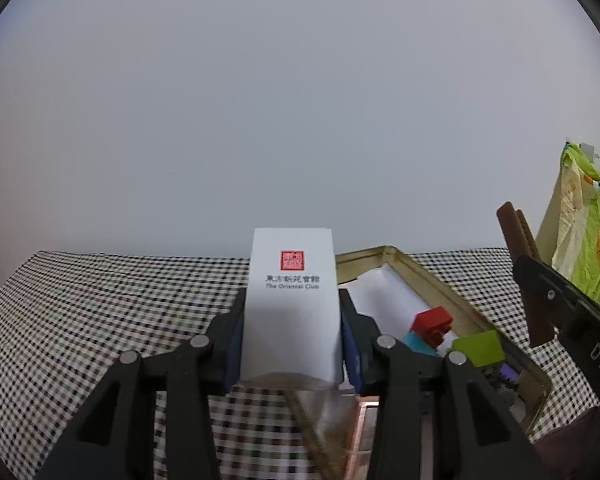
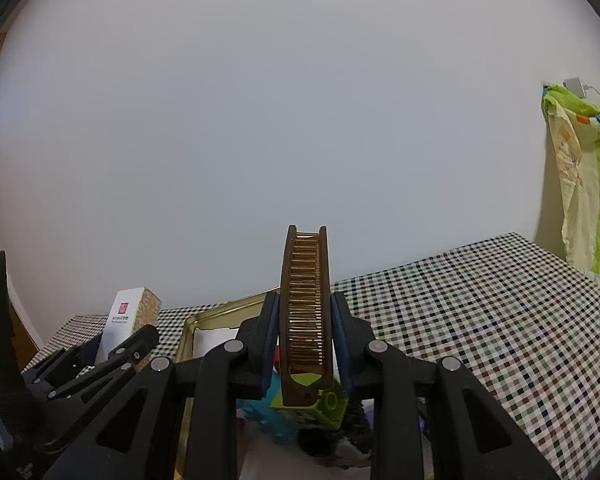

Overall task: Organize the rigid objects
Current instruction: 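Carry the white box and brown comb over the gold tin tray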

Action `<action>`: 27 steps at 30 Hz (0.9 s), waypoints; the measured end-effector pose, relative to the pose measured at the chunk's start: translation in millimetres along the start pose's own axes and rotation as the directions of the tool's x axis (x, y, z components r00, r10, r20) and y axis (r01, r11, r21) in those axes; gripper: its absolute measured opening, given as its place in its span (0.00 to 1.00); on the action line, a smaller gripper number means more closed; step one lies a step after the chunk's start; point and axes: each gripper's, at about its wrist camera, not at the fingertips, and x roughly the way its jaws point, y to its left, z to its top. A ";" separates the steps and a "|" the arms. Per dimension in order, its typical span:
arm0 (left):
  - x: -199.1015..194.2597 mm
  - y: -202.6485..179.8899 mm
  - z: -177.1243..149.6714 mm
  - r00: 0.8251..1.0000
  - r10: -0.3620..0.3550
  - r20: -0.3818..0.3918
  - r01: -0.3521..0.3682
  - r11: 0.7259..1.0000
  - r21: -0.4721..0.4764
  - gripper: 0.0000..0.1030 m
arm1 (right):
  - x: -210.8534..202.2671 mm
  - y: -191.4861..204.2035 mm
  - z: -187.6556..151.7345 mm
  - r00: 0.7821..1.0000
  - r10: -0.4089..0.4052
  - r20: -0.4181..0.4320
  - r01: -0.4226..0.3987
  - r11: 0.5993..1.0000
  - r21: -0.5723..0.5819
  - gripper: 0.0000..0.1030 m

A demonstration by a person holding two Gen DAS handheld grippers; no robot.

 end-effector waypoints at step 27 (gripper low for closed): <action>39.1 -22.1 -10.3 0.993 -0.065 -0.101 0.067 0.998 0.022 0.39 | -4.4 -6.9 -0.3 0.993 -0.033 -0.112 0.030 0.999 -0.026 0.27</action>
